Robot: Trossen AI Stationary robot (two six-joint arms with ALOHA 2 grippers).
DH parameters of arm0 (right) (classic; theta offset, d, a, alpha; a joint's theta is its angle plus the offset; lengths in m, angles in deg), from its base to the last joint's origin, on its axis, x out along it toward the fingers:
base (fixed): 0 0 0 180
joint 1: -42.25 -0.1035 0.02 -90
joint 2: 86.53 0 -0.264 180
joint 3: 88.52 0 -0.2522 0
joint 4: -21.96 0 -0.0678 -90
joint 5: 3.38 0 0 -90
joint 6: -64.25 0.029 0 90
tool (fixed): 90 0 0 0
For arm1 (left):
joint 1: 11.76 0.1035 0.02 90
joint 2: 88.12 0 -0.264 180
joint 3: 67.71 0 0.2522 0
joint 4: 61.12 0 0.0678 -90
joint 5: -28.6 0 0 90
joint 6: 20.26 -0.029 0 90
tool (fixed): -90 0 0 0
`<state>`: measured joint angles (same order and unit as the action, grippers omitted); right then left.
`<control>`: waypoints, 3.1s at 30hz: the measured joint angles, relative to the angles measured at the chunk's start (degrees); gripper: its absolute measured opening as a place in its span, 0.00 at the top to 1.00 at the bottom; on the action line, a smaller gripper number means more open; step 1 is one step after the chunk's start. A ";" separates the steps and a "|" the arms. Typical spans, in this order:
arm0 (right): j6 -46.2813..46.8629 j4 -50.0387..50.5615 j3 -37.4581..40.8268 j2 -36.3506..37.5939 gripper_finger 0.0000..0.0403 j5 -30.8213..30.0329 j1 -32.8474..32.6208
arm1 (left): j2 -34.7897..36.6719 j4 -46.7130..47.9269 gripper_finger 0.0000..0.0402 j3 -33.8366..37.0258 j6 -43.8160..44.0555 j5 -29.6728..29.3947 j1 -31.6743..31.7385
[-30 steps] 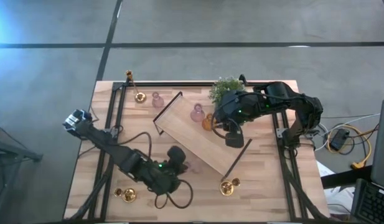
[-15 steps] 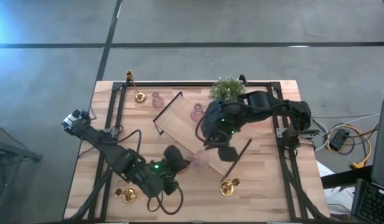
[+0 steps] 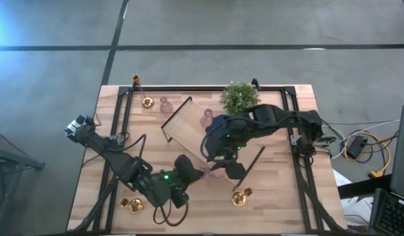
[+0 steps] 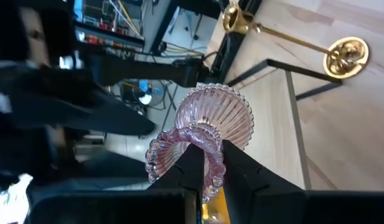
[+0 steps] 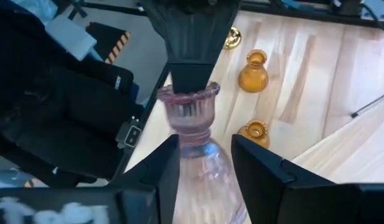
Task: Pick & Place candle stick holders
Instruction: Put the light pink glass candle holder on the shelf
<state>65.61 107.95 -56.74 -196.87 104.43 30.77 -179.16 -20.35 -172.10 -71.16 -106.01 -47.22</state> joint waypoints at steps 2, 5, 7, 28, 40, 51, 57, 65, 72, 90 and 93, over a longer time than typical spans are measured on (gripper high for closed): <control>-0.25 -0.17 0.00 -0.68 0.63 0.04 -0.05 | 0.00 -0.32 0.91 -0.15 -0.72 0.05 0.00; -0.50 -0.03 -0.03 -1.83 0.60 0.54 -0.03 | 0.00 -0.32 0.91 -0.35 -1.70 0.16 0.02; -0.53 0.23 -0.04 -2.26 0.60 1.45 -0.05 | -0.07 -0.15 0.91 -0.61 -1.84 0.58 0.00; 0.00 -0.80 -0.04 -3.75 0.60 8.32 -0.20 | 0.00 -2.93 0.91 -0.96 -5.02 0.04 0.50; -0.77 -1.40 -0.04 -3.75 0.60 8.32 -0.33 | 0.02 -2.86 0.91 -1.61 -6.23 0.10 0.85; -4.72 -1.42 -0.04 -3.75 0.71 9.30 -0.33 | 0.02 -3.00 0.91 -1.60 -6.21 0.13 0.90; -4.90 -1.04 -0.04 -3.75 0.71 9.32 -0.33 | 0.02 -3.02 0.91 -1.60 -6.18 0.17 0.90; -6.10 -0.14 0.07 -3.06 0.71 9.48 -0.39 | 0.13 -4.07 0.71 -1.60 -2.58 1.01 0.89; -6.13 2.93 0.07 -0.80 0.71 3.06 -0.20 | 0.79 -2.75 0.59 -1.60 4.56 -6.05 0.52; -5.70 0.91 7.37 8.94 0.71 -8.84 0.41 | 15.76 -9.91 0.60 16.23 24.17 -1.73 -0.03; -4.34 -3.58 15.48 13.16 0.71 -8.94 1.30 | 18.83 -15.24 0.60 22.76 24.55 -3.35 -0.07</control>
<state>61.27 104.37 -41.26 -183.70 95.49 32.07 -160.33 -35.59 -149.34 -46.61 -109.36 -47.28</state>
